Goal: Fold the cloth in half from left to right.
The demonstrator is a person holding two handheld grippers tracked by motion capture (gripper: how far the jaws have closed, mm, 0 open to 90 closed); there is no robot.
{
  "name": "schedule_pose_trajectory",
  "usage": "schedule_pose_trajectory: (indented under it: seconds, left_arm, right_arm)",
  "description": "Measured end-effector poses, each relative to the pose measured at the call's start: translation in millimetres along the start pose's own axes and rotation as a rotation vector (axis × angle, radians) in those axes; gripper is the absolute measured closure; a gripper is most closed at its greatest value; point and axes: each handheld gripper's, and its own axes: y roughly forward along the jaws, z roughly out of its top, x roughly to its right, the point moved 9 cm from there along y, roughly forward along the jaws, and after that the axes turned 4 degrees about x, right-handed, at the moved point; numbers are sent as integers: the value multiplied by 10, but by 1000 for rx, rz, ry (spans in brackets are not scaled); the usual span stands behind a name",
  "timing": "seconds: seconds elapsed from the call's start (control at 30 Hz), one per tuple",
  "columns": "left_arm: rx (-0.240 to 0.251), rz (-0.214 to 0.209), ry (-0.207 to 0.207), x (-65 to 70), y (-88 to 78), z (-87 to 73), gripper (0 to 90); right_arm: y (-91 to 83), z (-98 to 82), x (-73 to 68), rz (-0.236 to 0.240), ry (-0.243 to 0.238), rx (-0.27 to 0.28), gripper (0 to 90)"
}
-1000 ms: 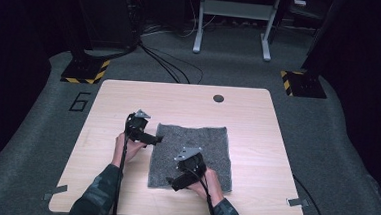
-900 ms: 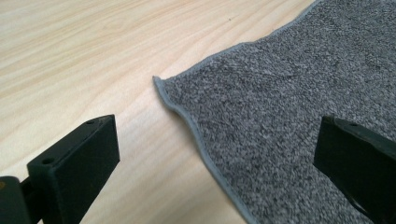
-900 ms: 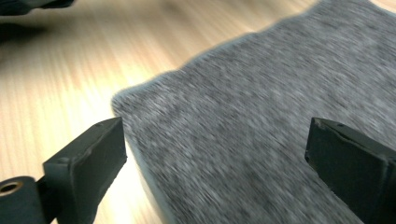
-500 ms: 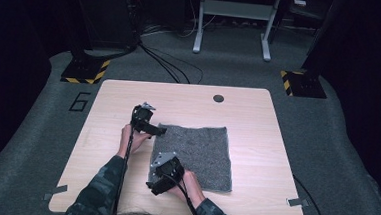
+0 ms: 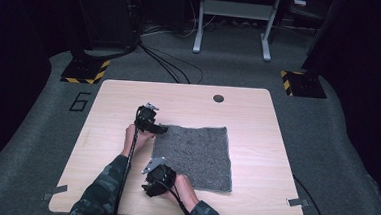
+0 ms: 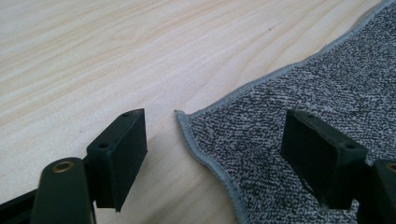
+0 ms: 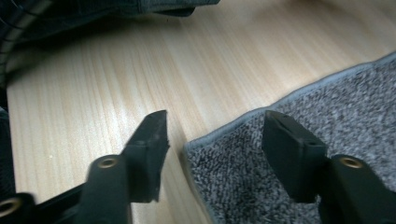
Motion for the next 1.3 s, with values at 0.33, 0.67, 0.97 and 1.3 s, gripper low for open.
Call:
schedule_pose_trajectory:
  seconds: [0.33,0.67,0.97,1.3]
  left_arm:
    - [-1,19,30,20,11,-41,448]
    - [38,59,55,40,2,-64,795]
    - [54,63,50,77,-5,-63,878]
    - [87,71,57,109,-147,66,882]
  right_arm:
    - [4,-51,-16,-9,16,10,626]
    - [-19,-89,9,-37,17,63,846]
    - [-108,-97,-4,-49,55,100,862]
    - [-360,-32,-16,-57,81,198,865]
